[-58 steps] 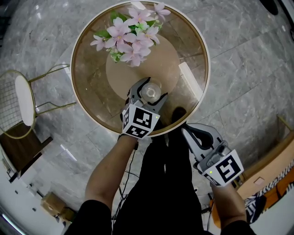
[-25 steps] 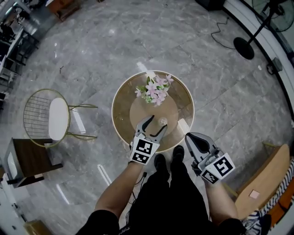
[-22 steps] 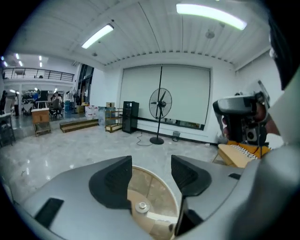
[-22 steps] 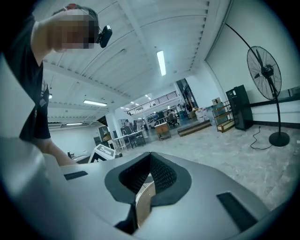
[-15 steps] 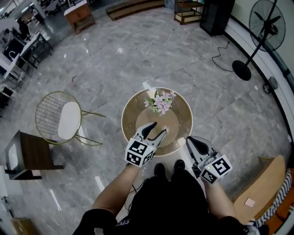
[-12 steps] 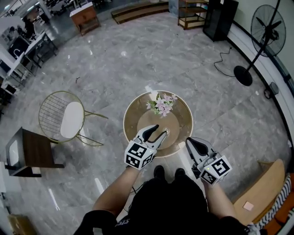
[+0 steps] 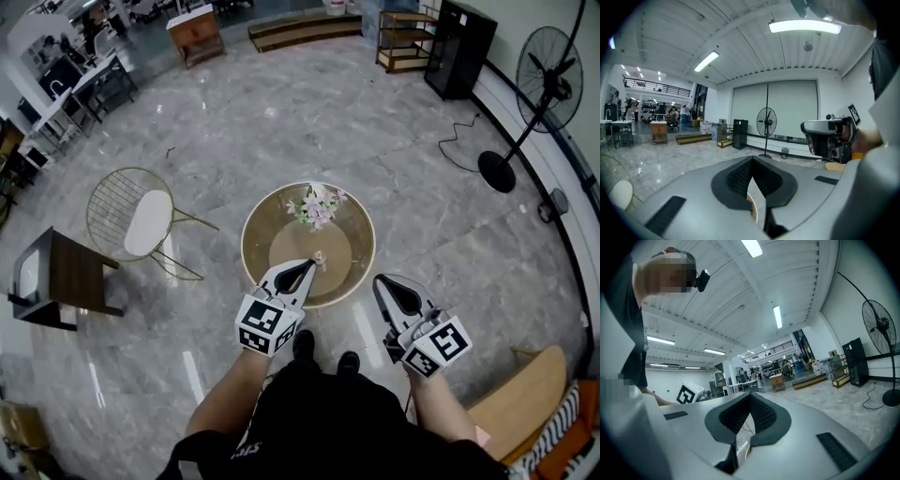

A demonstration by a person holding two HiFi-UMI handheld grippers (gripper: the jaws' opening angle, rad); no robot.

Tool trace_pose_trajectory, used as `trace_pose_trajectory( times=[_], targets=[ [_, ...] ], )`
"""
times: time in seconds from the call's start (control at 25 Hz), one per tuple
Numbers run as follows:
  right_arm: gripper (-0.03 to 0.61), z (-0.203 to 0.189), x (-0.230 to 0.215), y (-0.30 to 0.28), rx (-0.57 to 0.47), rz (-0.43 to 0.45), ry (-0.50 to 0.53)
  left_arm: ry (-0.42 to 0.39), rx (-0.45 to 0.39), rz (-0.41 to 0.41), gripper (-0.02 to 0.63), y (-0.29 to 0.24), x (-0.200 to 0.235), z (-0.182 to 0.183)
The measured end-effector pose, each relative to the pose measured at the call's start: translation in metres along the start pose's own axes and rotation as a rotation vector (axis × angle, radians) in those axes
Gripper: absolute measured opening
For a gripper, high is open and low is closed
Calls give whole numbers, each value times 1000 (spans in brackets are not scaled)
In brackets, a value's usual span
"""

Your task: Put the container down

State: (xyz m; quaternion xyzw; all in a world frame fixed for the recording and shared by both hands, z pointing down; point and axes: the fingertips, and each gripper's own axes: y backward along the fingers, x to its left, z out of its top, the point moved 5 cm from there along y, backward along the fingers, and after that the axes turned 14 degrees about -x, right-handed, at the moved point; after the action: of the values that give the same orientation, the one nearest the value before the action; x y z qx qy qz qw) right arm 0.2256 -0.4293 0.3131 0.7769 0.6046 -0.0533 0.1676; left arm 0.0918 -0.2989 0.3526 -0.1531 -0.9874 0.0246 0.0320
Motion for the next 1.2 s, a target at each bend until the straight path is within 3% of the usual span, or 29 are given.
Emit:
trace_pose_trajectory(
  times=[0.16, 0.36, 0.6, 1.0, 1.2],
  targets=[
    [12, 12, -2, 32, 35, 50, -15, -13, -7, 57, 14, 21, -37, 24],
    [12, 24, 0, 47, 32, 83, -14, -125, -38, 82, 15, 39, -55, 46],
    [12, 28, 16, 43, 27, 53, 32, -103, -129, 56, 15, 46, -47, 61],
    [12, 27, 54, 11, 43, 109, 63, -46, -92, 111, 15, 74, -15, 63],
    [12, 31, 52, 10, 27, 73, 53, -39, -87, 111, 15, 85, -10, 63]
  ],
)
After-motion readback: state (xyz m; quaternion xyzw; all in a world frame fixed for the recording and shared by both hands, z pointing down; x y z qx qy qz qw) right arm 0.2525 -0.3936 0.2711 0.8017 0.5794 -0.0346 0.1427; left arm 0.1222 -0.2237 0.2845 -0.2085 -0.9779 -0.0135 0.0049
